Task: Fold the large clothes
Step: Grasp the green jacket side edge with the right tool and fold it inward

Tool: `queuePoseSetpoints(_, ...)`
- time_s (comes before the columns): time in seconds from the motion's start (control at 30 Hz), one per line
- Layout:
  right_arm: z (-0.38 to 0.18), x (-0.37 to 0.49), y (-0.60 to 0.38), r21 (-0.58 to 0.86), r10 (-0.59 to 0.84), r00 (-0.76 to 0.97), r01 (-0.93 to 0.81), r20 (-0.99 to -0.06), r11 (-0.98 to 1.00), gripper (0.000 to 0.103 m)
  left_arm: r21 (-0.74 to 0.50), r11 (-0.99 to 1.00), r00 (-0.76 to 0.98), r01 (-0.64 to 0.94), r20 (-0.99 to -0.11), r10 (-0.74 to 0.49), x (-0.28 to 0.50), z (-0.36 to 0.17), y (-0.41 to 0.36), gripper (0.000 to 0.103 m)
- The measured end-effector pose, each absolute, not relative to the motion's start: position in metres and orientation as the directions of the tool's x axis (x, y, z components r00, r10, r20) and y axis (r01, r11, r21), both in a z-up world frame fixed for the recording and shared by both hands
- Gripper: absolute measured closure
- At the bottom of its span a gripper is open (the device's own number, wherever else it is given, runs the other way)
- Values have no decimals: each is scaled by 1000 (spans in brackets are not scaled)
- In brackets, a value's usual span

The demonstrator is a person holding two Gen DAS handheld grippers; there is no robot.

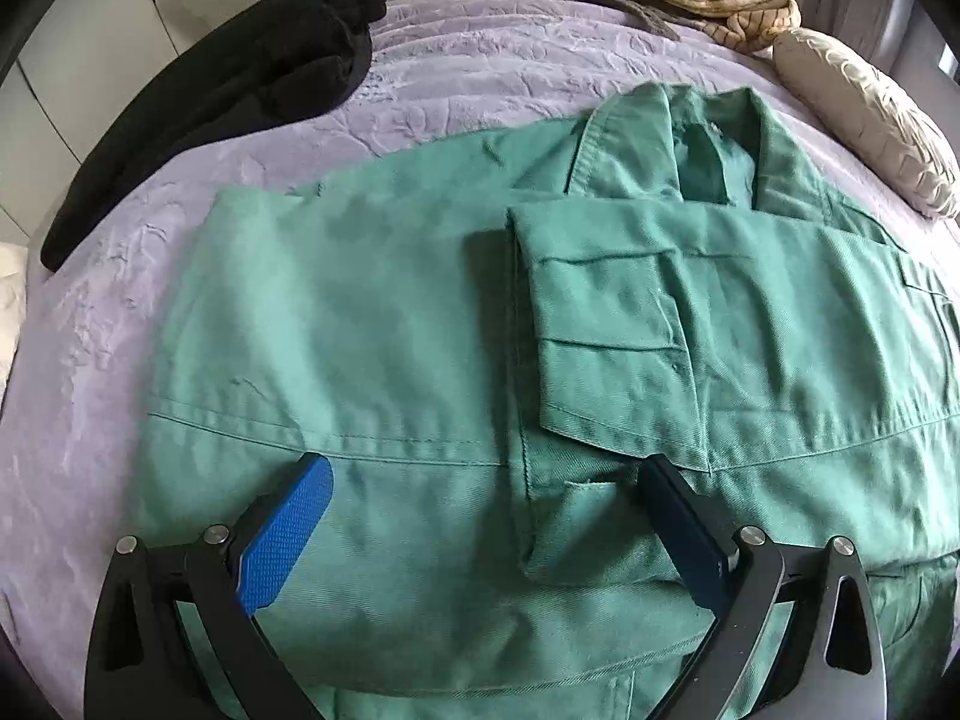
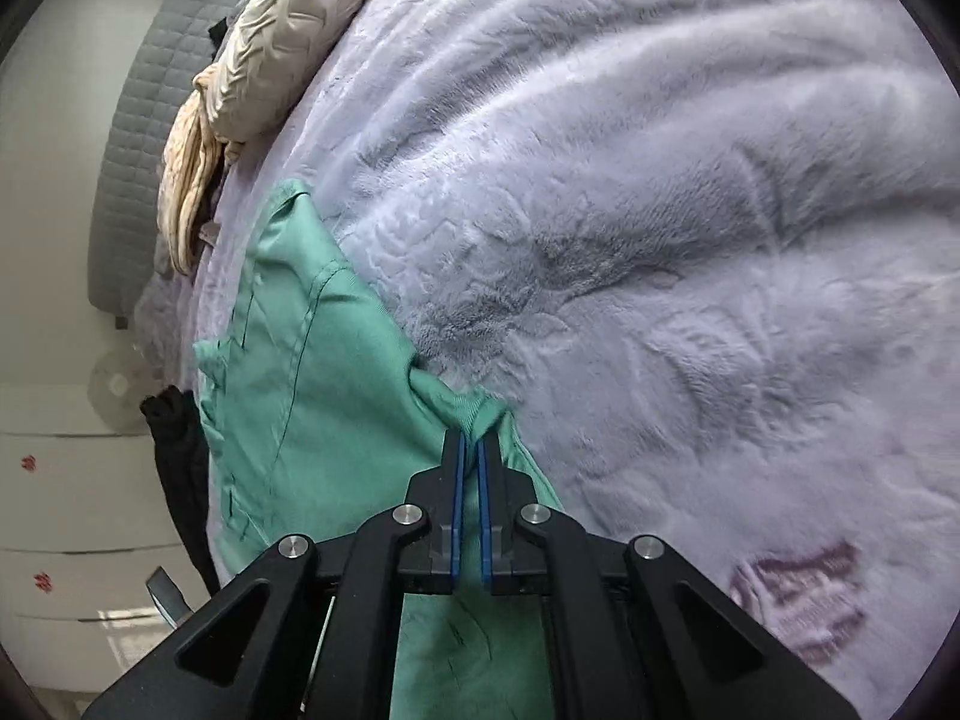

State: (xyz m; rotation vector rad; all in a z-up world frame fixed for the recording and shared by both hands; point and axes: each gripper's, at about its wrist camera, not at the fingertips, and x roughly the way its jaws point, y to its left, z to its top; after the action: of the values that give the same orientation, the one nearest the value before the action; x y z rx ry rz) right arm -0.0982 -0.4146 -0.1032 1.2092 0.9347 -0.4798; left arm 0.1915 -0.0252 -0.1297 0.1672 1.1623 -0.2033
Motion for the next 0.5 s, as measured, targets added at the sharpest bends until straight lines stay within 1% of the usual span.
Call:
queuePoseSetpoints(0.07, -81, -102, -416, 567, 116, 569, 736, -814, 369, 93, 21, 969, 392, 247, -916, -81, 191, -124, -24, 1)
queuePoseSetpoints(0.17, -49, -84, -413, 549, 77, 599, 666, -797, 505, 93, 24, 965, 400, 260, -913, -85, 193, -118, -25, 1)
queuePoseSetpoints(0.23, -39, -55, -408, 496, 72, 581, 617, -810, 611, 93, 29, 964, 396, 263, -915, -80, 195, -120, -29, 1)
queuePoseSetpoints(0.33, -44, -10, -398, 458, 94, 564, 549, -821, 700, 93, 67, 963, 373, 260, -927, -36, 198, -136, -33, 1)
queuePoseSetpoints(0.43, -70, 15, -389, 400, 102, 495, 548, -863, 735, 93, 41, 969, 372, 244, -927, -55, 197, -143, -29, 1)
queuePoseSetpoints(0.47, -82, 19, -389, 382, 102, 467, 558, -879, 737, 94, 36, 969, 370, 245, -927, -60, 197, -142, -28, 1)
queuePoseSetpoints(0.5, -92, 21, -391, 365, 98, 445, 568, -890, 738, 98, 36, 968, 366, 248, -929, -59, 196, -141, -26, 1)
